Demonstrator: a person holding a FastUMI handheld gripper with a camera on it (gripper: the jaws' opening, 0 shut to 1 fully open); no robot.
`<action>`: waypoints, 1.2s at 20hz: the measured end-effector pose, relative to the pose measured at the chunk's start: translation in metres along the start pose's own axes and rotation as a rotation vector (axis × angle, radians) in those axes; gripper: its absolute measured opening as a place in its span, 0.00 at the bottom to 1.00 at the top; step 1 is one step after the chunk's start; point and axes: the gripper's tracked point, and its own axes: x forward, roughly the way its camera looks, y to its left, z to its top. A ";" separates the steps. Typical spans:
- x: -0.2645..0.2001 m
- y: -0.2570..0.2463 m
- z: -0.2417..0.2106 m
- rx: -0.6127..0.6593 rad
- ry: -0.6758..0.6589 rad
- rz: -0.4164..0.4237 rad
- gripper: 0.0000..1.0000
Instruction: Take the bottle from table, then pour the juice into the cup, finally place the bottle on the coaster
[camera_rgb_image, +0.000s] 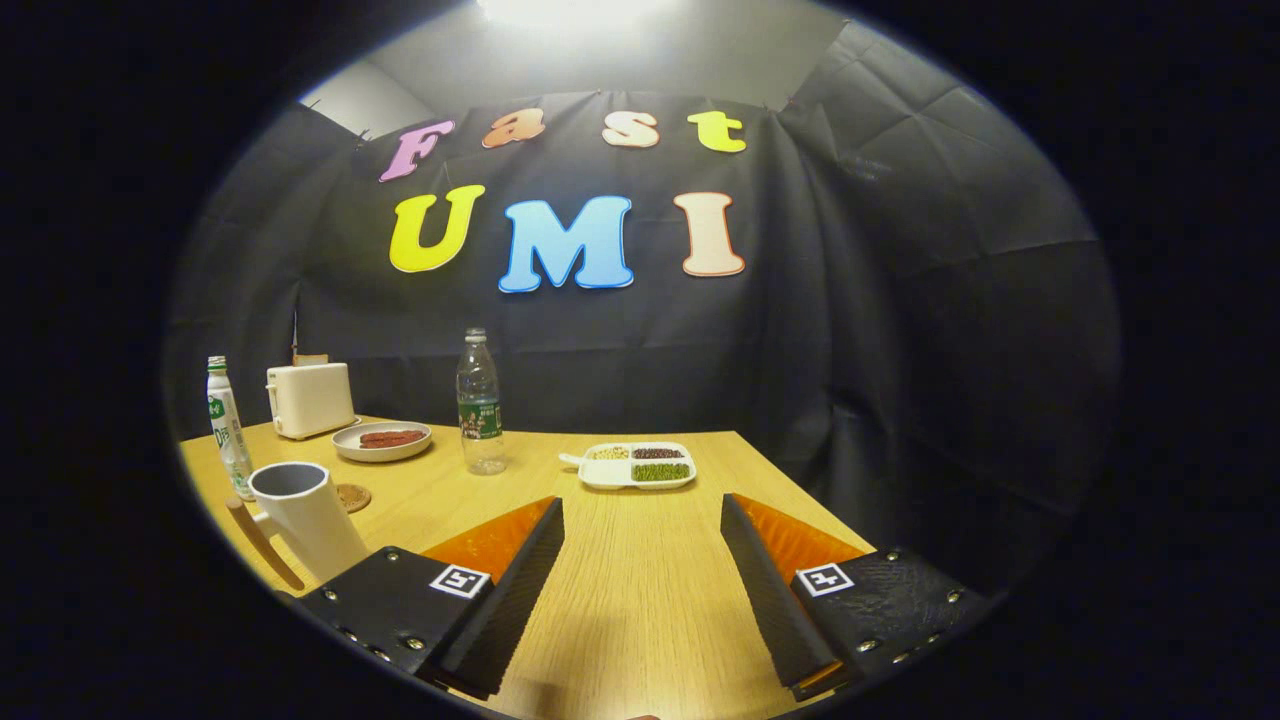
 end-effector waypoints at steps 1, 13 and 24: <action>0.000 0.001 0.011 0.001 -0.022 0.001 0.96; -0.078 0.076 0.110 -0.010 -0.063 -0.185 0.96; -0.097 0.286 0.124 0.032 -0.089 0.026 0.96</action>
